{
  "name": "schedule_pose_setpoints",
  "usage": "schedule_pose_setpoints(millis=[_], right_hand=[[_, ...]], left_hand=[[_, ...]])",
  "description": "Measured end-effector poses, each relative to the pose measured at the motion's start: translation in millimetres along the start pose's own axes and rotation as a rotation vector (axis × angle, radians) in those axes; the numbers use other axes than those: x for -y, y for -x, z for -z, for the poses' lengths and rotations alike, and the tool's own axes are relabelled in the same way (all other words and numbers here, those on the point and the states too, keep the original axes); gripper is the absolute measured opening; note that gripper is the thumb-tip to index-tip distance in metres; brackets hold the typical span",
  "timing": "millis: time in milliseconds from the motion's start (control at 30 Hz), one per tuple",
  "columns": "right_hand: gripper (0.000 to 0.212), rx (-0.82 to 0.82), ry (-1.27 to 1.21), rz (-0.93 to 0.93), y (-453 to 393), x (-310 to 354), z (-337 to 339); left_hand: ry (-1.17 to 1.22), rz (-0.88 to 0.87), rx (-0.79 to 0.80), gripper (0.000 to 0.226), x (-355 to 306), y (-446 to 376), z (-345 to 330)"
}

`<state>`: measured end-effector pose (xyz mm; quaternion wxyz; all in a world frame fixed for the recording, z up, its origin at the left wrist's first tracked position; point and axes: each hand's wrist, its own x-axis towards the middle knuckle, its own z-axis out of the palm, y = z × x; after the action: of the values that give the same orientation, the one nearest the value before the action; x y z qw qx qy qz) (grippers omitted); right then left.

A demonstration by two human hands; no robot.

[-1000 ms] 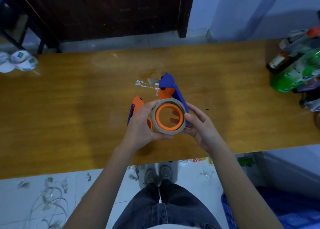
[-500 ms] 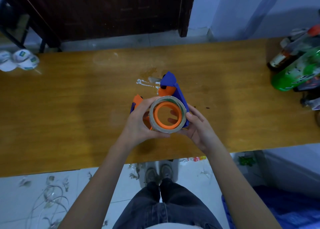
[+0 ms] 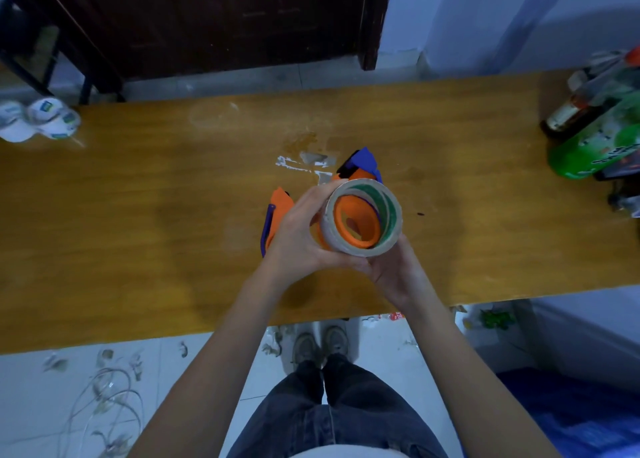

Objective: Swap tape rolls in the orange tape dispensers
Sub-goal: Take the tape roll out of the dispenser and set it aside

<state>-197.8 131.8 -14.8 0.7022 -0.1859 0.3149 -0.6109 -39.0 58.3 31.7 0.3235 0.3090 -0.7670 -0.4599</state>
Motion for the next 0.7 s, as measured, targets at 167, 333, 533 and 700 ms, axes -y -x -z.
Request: schedule_pose_setpoints(millis=[167, 333, 533, 700], right_hand=[[0.080, -0.086, -0.018, -0.032, -7, 0, 2], [0.085, -0.094, -0.011, -0.042, -8, -4, 4], [0.069, -0.199, 0.010, -0.114, -13, -6, -1], [0.023, -0.386, 0.434, -0.215, -18, -5, -1]], left_hand=[[0.458, 0.120, -0.234, 0.098, -7, 2, -1], [0.779, 0.367, -0.520, 0.086, -1, 3, 8], [0.975, 0.645, -0.415, 0.095, 9, 12, -11], [0.832, 0.654, -0.461, 0.111, 12, 8, -20]])
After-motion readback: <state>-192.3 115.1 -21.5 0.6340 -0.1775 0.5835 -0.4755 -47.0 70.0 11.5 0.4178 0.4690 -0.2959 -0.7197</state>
